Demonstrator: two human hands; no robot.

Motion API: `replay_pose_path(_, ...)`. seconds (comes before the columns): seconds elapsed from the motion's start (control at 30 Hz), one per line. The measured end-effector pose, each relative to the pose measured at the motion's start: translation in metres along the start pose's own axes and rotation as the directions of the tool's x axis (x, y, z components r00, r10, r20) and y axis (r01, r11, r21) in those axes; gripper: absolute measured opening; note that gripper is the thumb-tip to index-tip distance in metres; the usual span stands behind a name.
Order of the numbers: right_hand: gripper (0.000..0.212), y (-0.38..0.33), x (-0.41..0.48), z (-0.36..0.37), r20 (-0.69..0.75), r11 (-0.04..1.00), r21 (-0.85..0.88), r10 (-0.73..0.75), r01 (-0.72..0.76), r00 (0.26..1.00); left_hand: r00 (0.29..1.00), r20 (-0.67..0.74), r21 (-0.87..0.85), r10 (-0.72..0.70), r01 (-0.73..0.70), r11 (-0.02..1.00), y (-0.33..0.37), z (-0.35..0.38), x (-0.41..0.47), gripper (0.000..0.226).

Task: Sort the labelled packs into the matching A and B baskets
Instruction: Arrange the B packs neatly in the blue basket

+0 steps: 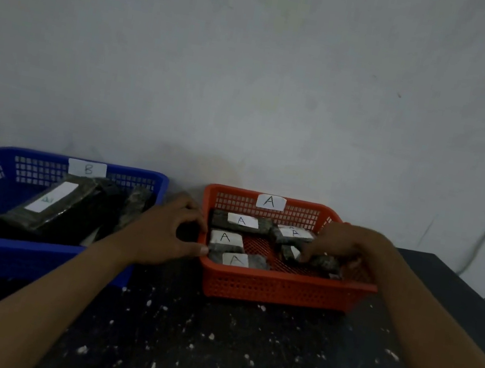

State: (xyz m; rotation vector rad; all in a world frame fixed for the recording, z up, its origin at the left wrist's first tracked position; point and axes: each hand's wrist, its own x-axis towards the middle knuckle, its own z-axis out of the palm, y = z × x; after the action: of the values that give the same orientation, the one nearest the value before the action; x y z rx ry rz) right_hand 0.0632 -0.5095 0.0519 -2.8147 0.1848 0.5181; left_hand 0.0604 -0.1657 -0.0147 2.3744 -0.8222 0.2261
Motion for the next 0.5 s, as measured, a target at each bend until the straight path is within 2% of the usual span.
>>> replay_pose_path(0.1, 0.05, -0.028, 0.001, -0.008, -0.085, 0.956, 0.238, -0.156, 0.172, 0.984, 1.0, 0.003, -0.016, -0.005, 0.005, 1.0, -0.001, 0.0, 0.0, 0.038)
replay_pose_path(0.17, 0.055, -0.052, 0.009, -0.001, -0.182, 0.938, 0.236, -0.214, 0.254, 0.96, 1.0, -0.003, -0.02, -0.009, 0.009, 1.0, -0.001, -0.001, 0.0, 0.038)
replay_pose_path(0.23, 0.055, -0.072, 0.025, 0.013, -0.258, 0.955, 0.012, -0.283, 0.297, 0.924, 1.0, -0.006, -0.023, -0.009, 0.009, 1.0, -0.001, -0.001, -0.001, 0.036)
replay_pose_path(0.33, 0.055, -0.086, 0.049, 0.033, -0.259, 0.894, -0.367, -0.363, 0.256, 0.895, 1.0, -0.014, -0.021, -0.003, 0.002, 1.0, 0.0, -0.001, -0.002, 0.035)
replay_pose_path(0.4, 0.066, -0.087, 0.06, 0.044, -0.26, 0.862, -0.47, -0.339, 0.188, 0.904, 1.0, -0.014, -0.019, -0.001, 0.001, 1.0, 0.0, -0.001, -0.002, 0.036)
replay_pose_path(0.5, 0.056, -0.087, 0.066, 0.054, -0.251, 0.844, -0.511, -0.327, 0.162, 0.911, 1.0, 0.004, -0.024, -0.005, 0.005, 1.0, 0.001, -0.001, -0.001, 0.035)
